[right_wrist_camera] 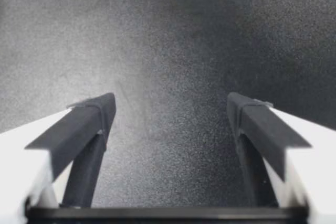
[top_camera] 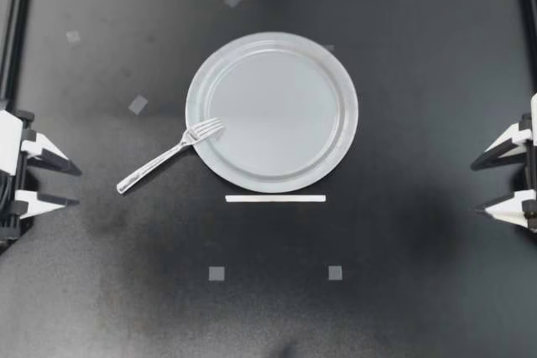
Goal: Pick up the fork and place it on the plate.
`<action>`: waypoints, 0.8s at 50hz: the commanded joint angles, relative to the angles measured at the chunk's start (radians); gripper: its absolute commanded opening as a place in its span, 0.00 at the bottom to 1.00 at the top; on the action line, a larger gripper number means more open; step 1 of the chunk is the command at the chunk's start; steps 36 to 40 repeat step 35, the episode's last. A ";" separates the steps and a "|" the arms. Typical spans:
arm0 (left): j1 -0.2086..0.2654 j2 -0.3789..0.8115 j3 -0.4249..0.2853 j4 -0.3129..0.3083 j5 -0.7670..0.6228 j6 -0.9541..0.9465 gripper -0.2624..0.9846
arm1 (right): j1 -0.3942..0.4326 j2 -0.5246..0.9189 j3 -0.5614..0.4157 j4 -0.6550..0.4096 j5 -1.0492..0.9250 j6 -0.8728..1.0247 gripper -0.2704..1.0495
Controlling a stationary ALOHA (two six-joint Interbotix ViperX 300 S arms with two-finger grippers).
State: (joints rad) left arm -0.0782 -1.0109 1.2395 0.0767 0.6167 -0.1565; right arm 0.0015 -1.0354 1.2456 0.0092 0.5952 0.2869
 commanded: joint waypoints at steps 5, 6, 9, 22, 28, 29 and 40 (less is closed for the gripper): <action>-0.002 0.009 -0.011 -0.002 0.002 0.003 0.61 | 0.005 -0.014 -0.011 0.000 -0.003 0.000 0.78; -0.002 0.009 -0.011 -0.002 0.002 0.003 0.61 | 0.005 -0.018 -0.011 0.000 -0.003 0.000 0.78; -0.002 0.008 -0.011 -0.003 0.002 0.005 0.61 | 0.005 -0.026 -0.009 0.002 -0.003 0.000 0.79; -0.002 -0.008 -0.008 -0.002 0.003 0.002 0.61 | 0.005 -0.083 -0.002 0.002 -0.003 0.000 0.79; -0.002 -0.028 -0.006 -0.002 0.002 0.002 0.61 | 0.005 -0.104 0.002 0.002 -0.005 0.000 0.79; -0.002 -0.031 -0.005 -0.002 0.002 0.002 0.61 | 0.006 -0.109 0.002 0.002 -0.005 0.000 0.79; -0.002 -0.046 -0.005 -0.002 0.002 0.002 0.61 | 0.005 -0.114 0.003 0.002 -0.005 0.000 0.79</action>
